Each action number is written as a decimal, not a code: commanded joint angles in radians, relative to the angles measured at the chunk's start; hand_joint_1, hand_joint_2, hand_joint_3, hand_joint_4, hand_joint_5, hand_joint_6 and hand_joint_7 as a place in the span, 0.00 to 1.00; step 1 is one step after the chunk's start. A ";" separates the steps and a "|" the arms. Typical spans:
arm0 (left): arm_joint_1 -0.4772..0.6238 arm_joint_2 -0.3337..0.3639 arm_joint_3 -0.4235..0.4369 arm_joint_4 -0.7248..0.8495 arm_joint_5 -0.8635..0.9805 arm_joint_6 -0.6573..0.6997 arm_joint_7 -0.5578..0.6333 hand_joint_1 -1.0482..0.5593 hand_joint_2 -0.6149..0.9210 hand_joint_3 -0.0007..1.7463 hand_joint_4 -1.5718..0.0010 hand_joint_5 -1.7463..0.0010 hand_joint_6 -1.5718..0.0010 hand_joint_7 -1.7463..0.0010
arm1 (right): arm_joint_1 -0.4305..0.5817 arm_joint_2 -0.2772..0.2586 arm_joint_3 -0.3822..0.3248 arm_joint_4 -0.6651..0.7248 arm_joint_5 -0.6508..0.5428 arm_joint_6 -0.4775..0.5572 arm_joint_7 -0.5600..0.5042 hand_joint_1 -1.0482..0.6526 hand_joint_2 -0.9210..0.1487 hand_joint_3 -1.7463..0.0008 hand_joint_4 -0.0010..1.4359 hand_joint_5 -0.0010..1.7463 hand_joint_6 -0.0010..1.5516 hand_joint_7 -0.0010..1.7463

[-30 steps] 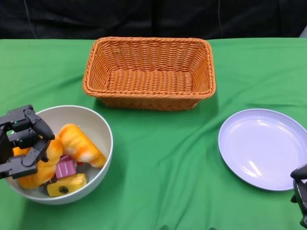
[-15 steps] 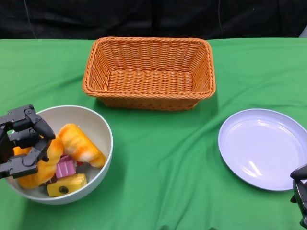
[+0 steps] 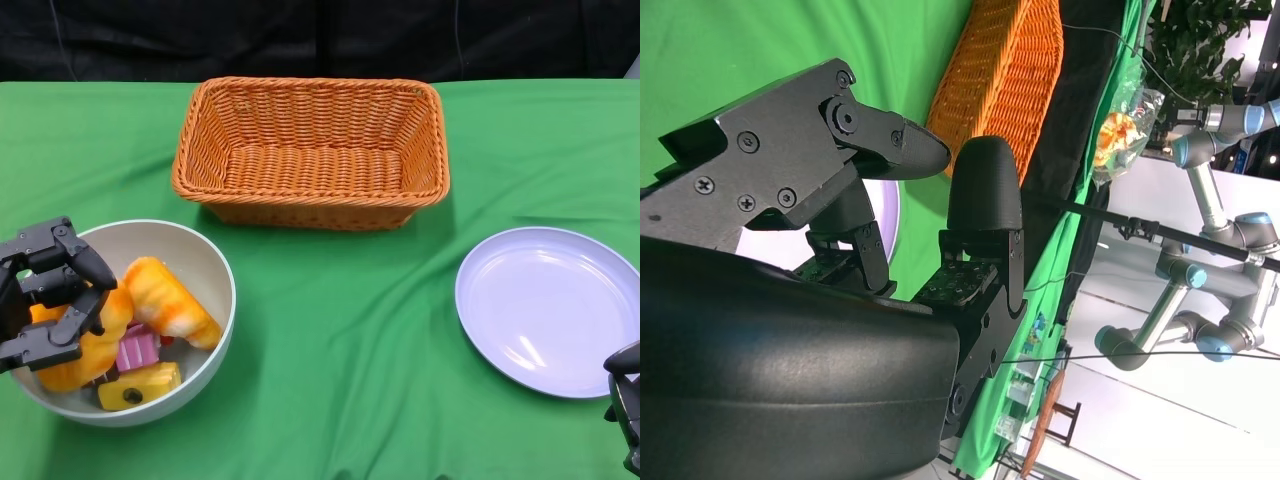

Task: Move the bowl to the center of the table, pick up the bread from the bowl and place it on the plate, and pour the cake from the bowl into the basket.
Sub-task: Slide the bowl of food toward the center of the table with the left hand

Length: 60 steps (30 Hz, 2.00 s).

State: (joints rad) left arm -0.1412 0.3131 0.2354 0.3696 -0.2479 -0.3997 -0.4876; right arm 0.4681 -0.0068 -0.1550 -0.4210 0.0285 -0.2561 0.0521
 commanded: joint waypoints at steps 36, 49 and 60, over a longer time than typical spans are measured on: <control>-0.167 0.081 0.141 0.139 -0.040 0.001 0.107 0.36 1.00 0.20 0.58 0.37 0.58 0.62 | -0.025 0.002 0.044 0.040 -0.105 -0.054 -0.067 0.54 0.27 0.54 0.48 0.92 0.42 0.75; -0.263 0.192 0.096 0.370 0.153 0.024 0.250 0.34 1.00 0.23 0.64 0.79 0.60 0.94 | -0.027 -0.001 0.043 0.050 -0.105 -0.062 -0.068 0.54 0.23 0.59 0.48 0.92 0.43 0.73; -0.331 0.268 -0.005 0.528 0.241 0.151 0.197 0.24 1.00 0.32 0.82 0.96 0.80 1.00 | -0.029 -0.001 0.045 0.058 -0.117 -0.068 -0.071 0.54 0.22 0.61 0.48 0.91 0.43 0.73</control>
State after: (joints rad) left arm -0.4511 0.5451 0.2338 0.8827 -0.0062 -0.2634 -0.2761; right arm 0.4392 -0.0045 -0.1077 -0.3680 -0.0894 -0.3122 -0.0093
